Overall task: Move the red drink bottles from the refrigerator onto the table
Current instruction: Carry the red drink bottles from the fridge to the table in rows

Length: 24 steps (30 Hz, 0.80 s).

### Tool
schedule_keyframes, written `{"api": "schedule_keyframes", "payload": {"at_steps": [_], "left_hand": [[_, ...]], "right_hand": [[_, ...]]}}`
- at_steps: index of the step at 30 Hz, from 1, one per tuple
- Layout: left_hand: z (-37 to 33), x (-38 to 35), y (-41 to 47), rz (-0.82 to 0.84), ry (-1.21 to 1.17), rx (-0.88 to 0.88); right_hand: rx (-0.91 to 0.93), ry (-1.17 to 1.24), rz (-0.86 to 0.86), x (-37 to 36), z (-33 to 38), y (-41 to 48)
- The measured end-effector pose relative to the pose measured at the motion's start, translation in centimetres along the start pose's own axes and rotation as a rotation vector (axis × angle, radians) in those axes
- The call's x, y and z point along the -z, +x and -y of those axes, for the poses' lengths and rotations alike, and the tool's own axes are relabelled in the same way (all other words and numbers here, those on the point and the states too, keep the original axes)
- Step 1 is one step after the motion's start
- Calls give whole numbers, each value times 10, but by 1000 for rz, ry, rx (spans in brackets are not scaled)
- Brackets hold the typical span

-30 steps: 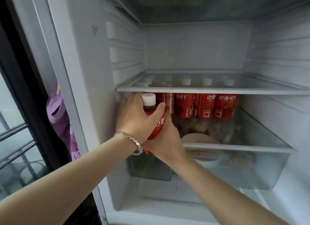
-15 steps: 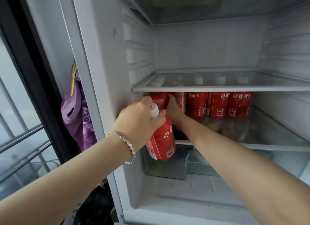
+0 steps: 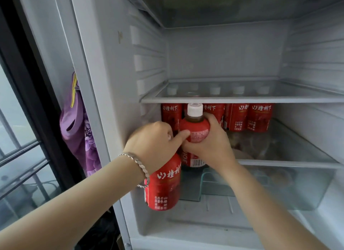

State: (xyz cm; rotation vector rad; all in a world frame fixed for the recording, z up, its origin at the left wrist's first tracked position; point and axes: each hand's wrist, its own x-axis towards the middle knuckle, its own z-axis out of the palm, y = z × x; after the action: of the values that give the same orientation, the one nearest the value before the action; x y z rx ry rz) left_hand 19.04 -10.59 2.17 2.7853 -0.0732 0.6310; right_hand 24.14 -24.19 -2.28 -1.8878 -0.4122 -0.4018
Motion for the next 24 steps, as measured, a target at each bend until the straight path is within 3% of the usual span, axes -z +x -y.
{"api": "schedule_keyframes", "payload": {"at_steps": [5,8,16,18,21,22,24], "left_hand": [[-10,3,3,68,-101,-71],[-18,1,5,100,-154,-177],[-47,-40,18,237,-206,-293],[-53,-49,24,259,-207,-306],[-55,-58,32,289,-258,-293],[-56,-60,35,303,-288,-285],[-58,-62,39,331,-313,-284]], "right_hand": [[136,-343,32,24,10,-26],[224,-548,163,43,16,-29],[-170,-397,560,92,3,-29],[-152,-248,403,104,-11,-18],[-147,-199,-259,121,-42,15],[-201,-196,-409,126,-55,32],[-398,-127,-463,132,-80,68]]}}
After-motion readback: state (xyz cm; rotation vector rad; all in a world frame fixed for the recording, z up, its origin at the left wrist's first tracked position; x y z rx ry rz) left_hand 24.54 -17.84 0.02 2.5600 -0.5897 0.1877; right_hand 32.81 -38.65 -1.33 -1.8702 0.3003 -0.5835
